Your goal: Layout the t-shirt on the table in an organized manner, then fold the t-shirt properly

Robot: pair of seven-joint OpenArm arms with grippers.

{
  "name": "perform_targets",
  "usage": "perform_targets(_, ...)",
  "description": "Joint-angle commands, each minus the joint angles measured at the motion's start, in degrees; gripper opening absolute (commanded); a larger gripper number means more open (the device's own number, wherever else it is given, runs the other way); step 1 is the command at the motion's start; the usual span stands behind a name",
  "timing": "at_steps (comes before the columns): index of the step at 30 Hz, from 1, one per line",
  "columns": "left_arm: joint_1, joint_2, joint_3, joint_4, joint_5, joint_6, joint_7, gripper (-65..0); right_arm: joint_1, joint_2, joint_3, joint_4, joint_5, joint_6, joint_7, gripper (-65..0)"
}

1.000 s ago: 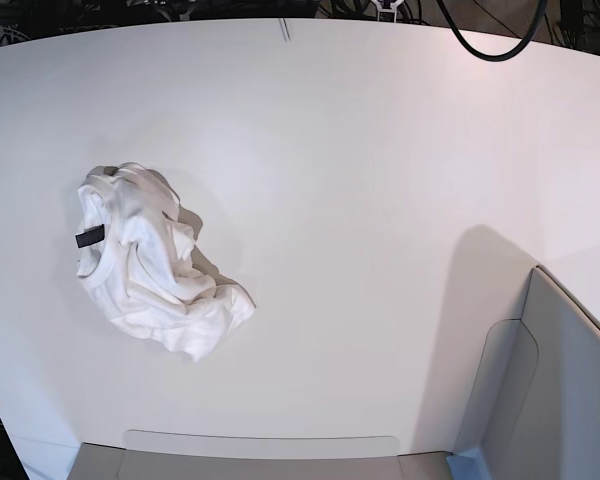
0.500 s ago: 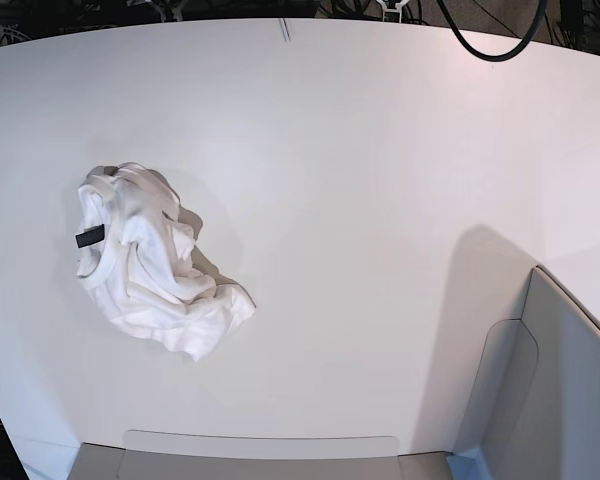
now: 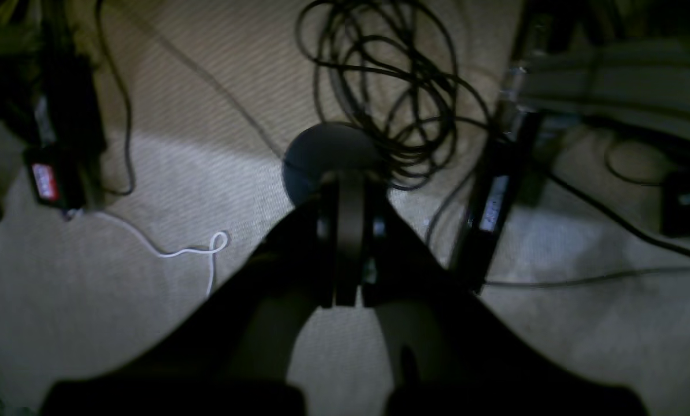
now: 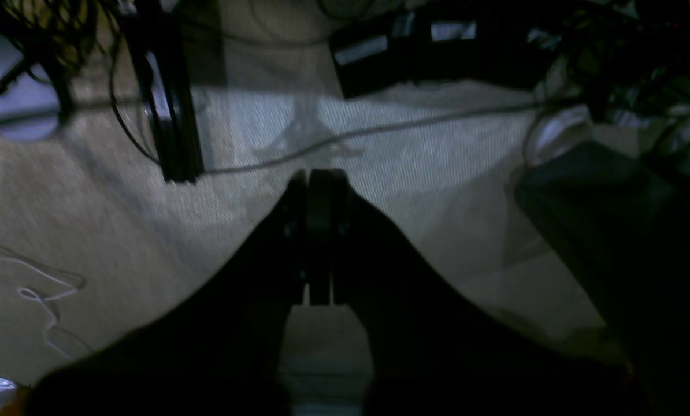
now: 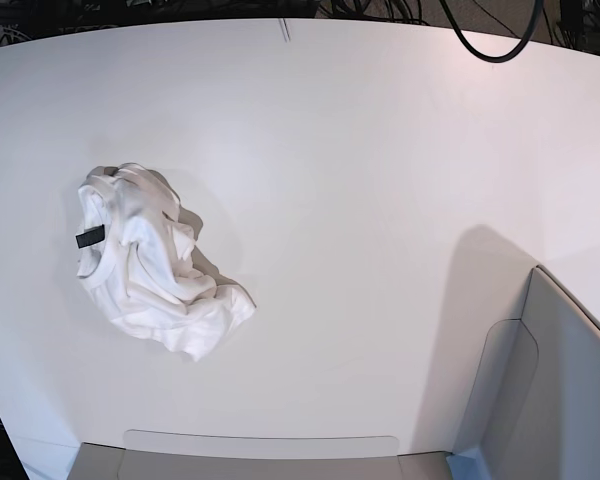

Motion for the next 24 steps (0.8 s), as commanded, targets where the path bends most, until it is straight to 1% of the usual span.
perform_targets(1, 1.0, -0.1, -0.7, -0.1, 0.1, 0.1, -1.9, -64.6, -0.8, 0.3, -0.1, -0.1, -0.1, 0.0, 1.7, -65.0)
perform_targets(4, 2.6, -0.1, -2.0, -0.1, 0.1, 0.1, -5.1, -64.6, -2.3, 0.5, -0.1, -0.1, -0.1, 0.0, 6.7, -65.0)
perform_targets(8, 4.7, -0.1, -2.0, -0.1, 0.1, 0.1, -10.0, -64.6, -5.4, 1.9, -0.1, -0.2, -0.1, 0.0, 14.5, -65.0)
perform_targets(11, 6.3, -0.1, -2.2, -0.1, 0.1, 0.1, -14.7, -64.7, -7.3, 2.6, -0.1, -0.2, -0.2, 0.0, 19.0, -65.0)
perform_targets(13, 7.7, -0.1, -3.5, -0.1, 0.1, 0.1, -19.3, -64.9, -8.4, 2.7, -0.1, -0.2, -0.2, 0.0, 21.9, -65.0)
perform_targets(18, 11.3, 0.2, -7.6, -0.1, 0.1, 0.1, -33.1, -64.9, -10.7, 3.0, -0.1, -0.2, -0.2, 0.0, 29.0, -65.0)
perform_targets(21, 13.1, 0.3, -8.3, -0.1, 0.1, 0.1, -41.4, -64.9, -12.3, 3.0, -0.1, -0.2, -0.2, 0.0, 35.3, -65.0)
perform_targets(24, 14.5, 0.6, -8.3, -0.1, 0.1, 0.1, -47.4, -64.9, -13.1, 3.0, -0.1, -0.2, -0.2, 0.0, 41.1, -65.0)
